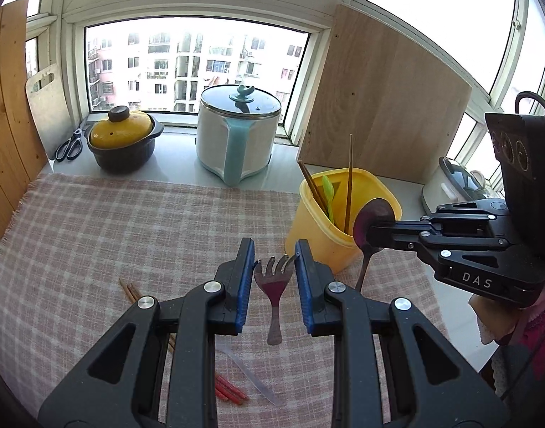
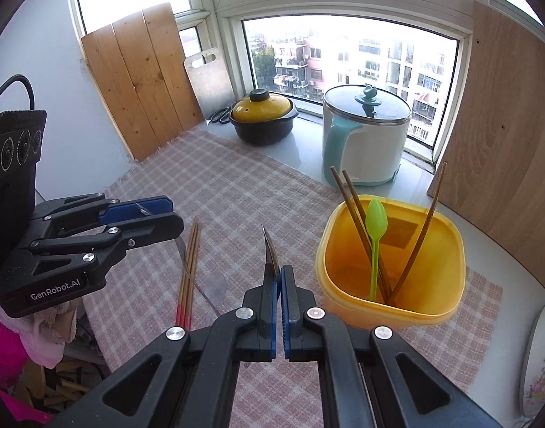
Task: Organize utensils
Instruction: 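Carry the fork and metal spoon over the yellow container, then open the right tool to drop the metal spoon while the left tool releases the fork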
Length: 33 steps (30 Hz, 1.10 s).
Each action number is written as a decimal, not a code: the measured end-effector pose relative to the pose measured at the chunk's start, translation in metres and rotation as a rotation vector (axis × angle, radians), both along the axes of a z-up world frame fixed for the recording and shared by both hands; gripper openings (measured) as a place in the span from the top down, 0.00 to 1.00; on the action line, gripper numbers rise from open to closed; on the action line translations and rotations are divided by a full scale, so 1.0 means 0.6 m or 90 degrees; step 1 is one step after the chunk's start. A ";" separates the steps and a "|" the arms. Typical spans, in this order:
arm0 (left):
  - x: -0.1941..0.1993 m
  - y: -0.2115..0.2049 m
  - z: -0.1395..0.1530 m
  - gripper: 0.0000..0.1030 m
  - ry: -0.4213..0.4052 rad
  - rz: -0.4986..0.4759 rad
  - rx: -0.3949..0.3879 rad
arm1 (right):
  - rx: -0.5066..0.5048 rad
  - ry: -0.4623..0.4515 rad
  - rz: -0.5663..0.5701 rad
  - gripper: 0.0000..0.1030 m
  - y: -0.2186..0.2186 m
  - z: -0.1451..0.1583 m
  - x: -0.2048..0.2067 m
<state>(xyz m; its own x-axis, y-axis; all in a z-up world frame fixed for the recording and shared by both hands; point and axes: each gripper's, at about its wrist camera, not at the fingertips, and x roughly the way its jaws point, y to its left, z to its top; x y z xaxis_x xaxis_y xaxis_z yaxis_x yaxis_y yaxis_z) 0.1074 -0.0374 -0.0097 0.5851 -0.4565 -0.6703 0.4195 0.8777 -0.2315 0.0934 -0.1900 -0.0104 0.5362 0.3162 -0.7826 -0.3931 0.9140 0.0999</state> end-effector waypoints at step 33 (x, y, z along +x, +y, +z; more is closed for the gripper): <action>0.103 -0.181 0.158 0.79 -0.035 -0.060 0.018 | -0.029 0.015 0.026 1.00 -0.154 0.147 0.111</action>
